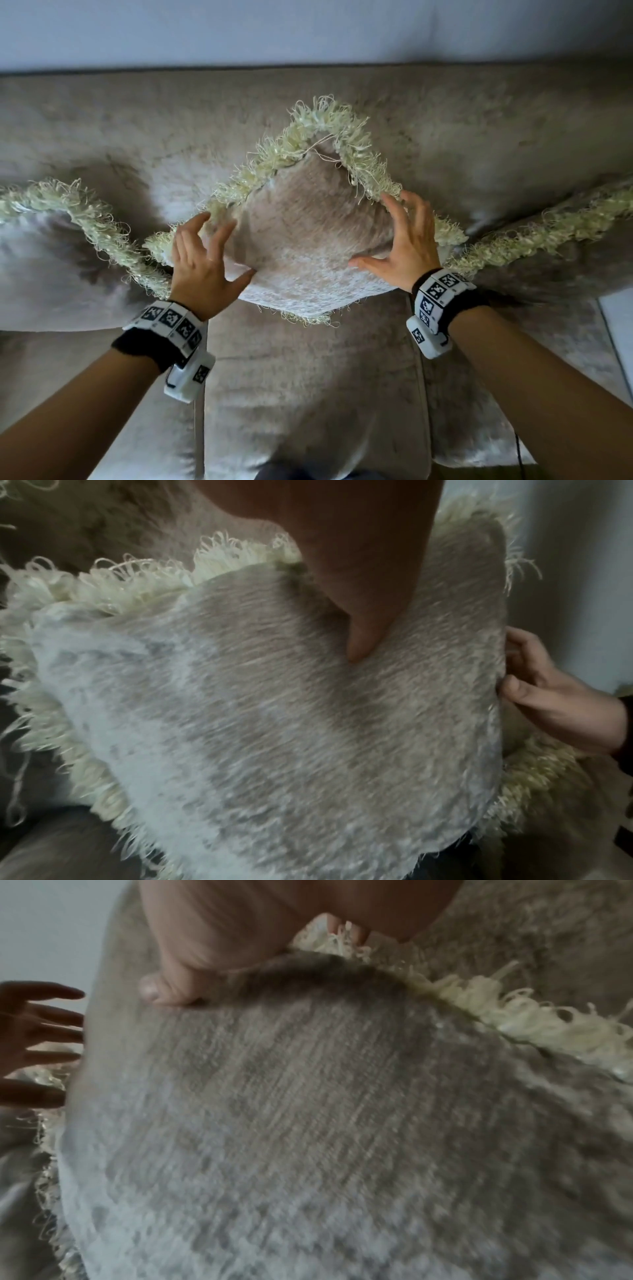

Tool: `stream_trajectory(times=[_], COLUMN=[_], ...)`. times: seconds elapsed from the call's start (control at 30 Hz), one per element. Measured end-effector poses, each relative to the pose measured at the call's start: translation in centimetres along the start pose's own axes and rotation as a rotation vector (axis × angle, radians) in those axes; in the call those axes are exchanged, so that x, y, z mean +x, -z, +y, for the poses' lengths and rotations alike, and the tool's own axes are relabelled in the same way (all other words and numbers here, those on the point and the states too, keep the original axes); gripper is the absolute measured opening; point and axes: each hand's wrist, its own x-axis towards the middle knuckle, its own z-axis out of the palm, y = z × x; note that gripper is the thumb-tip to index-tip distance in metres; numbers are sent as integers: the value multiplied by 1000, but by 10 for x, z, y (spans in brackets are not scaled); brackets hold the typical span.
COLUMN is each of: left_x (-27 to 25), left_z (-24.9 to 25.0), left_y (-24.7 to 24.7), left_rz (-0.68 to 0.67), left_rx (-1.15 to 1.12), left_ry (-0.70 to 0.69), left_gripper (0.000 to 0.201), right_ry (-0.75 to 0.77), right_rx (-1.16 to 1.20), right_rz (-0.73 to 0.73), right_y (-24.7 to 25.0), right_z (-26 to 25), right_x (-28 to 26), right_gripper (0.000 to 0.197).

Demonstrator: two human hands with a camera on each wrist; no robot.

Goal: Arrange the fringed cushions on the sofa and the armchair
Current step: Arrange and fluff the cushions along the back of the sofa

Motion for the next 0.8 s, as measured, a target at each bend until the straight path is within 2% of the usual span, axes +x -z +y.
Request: stream_trajectory(times=[0.07,0.13,0.2,0.27,0.53,0.8], left_x=[13,30,44,54,46,24], left_z=[8,15,18,17,14,33], left_y=[4,4,3,-2,-4,48], left_rz=[-88,-217,-323,-372,-378,-322], left_rx=[-33,-58,-93,-101,-85,-225], left_ry=[-36,-1,73,117,121,141], left_gripper=[98,119,138,146,141,139], right_ry=[-3,6,35,23,-46,18], right_rx=[49,47,-21,-84,-264,-170], right_rz=[-88,-155,-145,-141,-199,-171], right_y=[2,-3,-10,-16,-12,41], right_z=[-11,-17,-16,-14,-20,-34], right_x=[7,14,19,20,2,-11], right_gripper=[115,117,119,121,112,104])
